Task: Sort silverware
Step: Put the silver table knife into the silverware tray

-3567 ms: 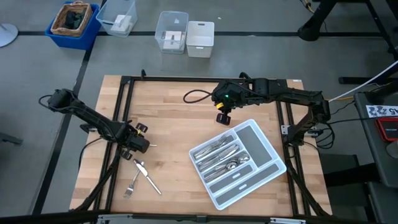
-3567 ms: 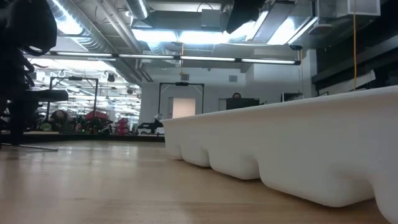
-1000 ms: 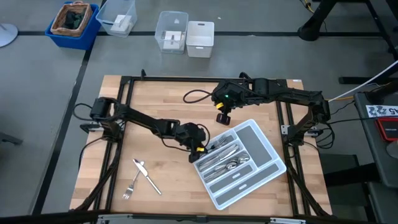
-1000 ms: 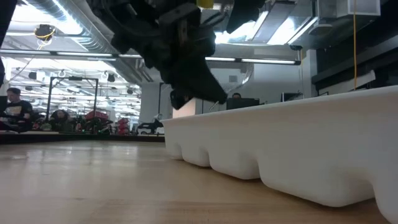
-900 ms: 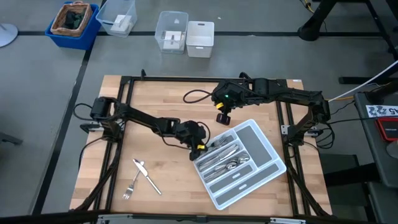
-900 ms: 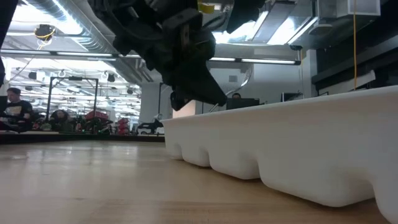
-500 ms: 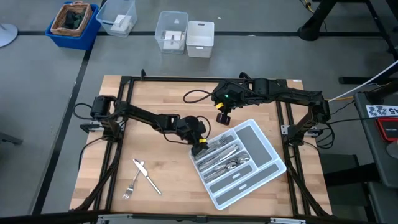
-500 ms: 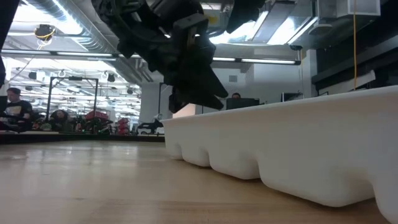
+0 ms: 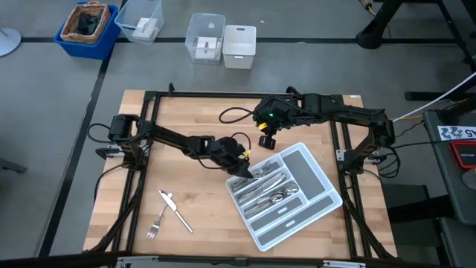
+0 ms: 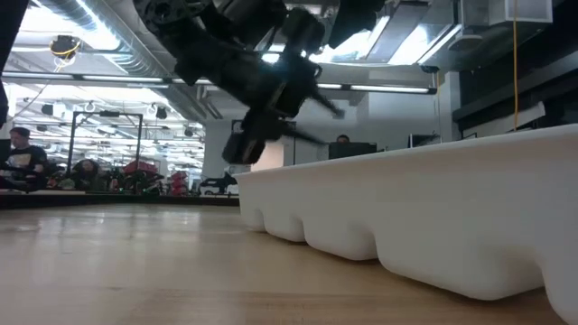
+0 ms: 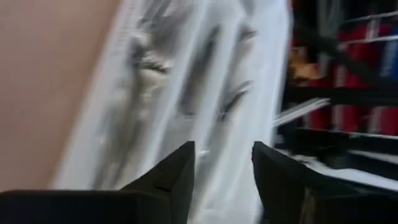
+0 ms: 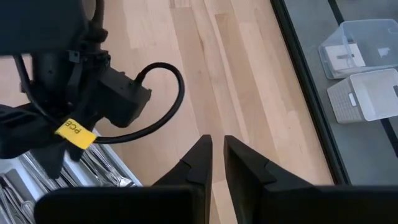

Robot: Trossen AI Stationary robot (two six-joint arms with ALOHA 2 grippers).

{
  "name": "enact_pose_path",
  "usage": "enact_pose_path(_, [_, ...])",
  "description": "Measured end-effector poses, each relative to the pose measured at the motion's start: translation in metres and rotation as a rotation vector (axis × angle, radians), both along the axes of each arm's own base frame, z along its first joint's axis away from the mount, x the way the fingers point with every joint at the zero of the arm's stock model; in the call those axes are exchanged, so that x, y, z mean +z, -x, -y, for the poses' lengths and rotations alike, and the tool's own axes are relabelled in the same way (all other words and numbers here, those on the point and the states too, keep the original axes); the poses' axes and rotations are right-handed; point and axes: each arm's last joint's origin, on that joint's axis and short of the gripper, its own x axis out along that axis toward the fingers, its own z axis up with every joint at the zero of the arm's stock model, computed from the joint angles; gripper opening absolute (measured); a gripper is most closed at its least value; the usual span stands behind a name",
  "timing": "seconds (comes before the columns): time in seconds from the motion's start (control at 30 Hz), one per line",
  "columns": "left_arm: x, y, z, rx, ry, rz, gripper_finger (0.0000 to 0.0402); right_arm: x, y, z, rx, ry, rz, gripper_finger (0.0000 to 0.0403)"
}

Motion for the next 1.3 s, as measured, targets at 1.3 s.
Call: enact_pose_path(1.3, [0.058,0.140,0.193,0.149,0.212,-0.225,0.0148,0.078,0.115,-0.050,0.275,-0.180,0.226,0.0046])
